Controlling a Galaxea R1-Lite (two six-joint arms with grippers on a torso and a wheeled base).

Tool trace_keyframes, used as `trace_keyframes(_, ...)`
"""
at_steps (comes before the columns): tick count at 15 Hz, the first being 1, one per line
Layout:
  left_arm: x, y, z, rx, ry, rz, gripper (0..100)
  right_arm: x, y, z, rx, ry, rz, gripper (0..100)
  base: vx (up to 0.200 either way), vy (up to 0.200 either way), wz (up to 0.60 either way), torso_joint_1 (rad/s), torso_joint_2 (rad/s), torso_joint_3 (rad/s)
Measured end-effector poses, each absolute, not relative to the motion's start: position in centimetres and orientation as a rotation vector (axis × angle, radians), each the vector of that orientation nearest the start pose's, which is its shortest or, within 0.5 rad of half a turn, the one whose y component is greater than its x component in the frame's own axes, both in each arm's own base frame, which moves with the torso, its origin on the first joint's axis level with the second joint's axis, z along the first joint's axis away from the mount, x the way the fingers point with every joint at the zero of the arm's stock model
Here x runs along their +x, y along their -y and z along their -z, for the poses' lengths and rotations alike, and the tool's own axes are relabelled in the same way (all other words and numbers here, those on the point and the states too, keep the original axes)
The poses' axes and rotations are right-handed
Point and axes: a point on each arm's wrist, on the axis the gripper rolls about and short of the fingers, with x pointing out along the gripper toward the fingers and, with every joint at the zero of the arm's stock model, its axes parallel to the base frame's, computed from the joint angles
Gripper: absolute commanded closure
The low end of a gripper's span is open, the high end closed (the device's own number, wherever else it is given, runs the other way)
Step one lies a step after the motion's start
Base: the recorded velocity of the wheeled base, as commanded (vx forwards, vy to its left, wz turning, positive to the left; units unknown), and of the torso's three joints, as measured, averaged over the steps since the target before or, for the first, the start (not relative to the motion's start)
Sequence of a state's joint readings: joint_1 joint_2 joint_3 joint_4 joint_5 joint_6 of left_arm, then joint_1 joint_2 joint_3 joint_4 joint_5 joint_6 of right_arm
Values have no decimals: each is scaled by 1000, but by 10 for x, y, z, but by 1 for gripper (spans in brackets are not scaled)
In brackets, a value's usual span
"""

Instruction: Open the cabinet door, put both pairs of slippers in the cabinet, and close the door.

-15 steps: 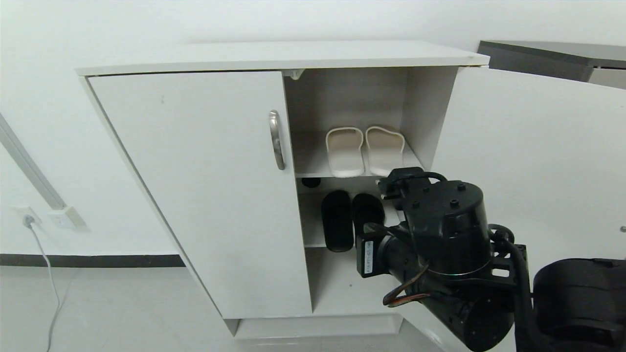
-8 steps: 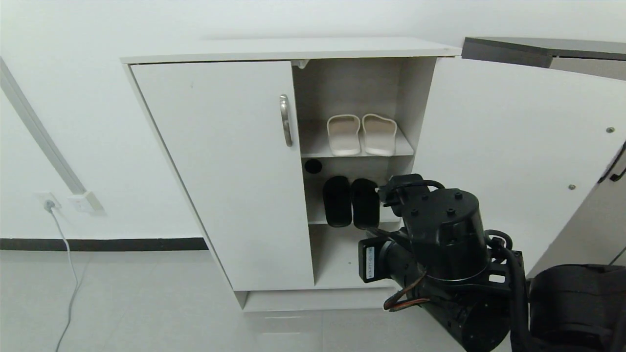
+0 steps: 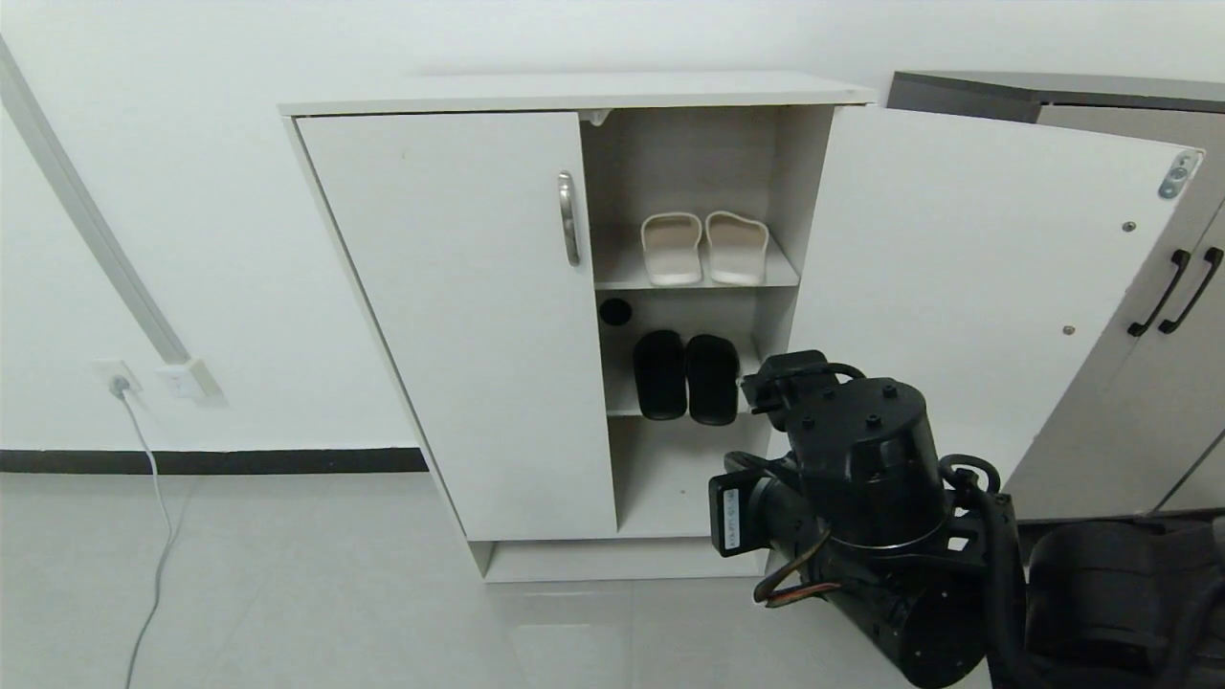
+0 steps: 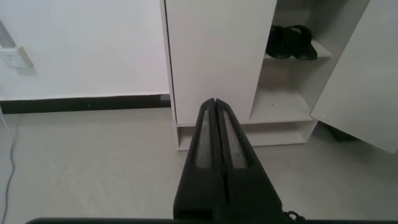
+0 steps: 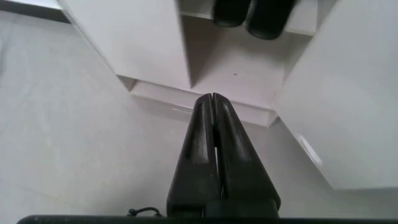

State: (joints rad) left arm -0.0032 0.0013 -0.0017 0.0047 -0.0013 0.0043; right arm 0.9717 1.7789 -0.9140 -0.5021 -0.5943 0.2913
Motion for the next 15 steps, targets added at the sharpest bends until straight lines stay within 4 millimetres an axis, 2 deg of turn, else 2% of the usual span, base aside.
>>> trace_keyframes(12, -23, 0, -76, 5, -4, 5, 100, 194, -262, -174, 27, -309, -332, 100, 0, 0, 0, 0, 0, 0)
trace_keyframes(15, -23, 0, -76, 4, -3, 4, 100, 195, -263, -175, 28, -308, -331, 100, 0, 0, 0, -2, -150, -222)
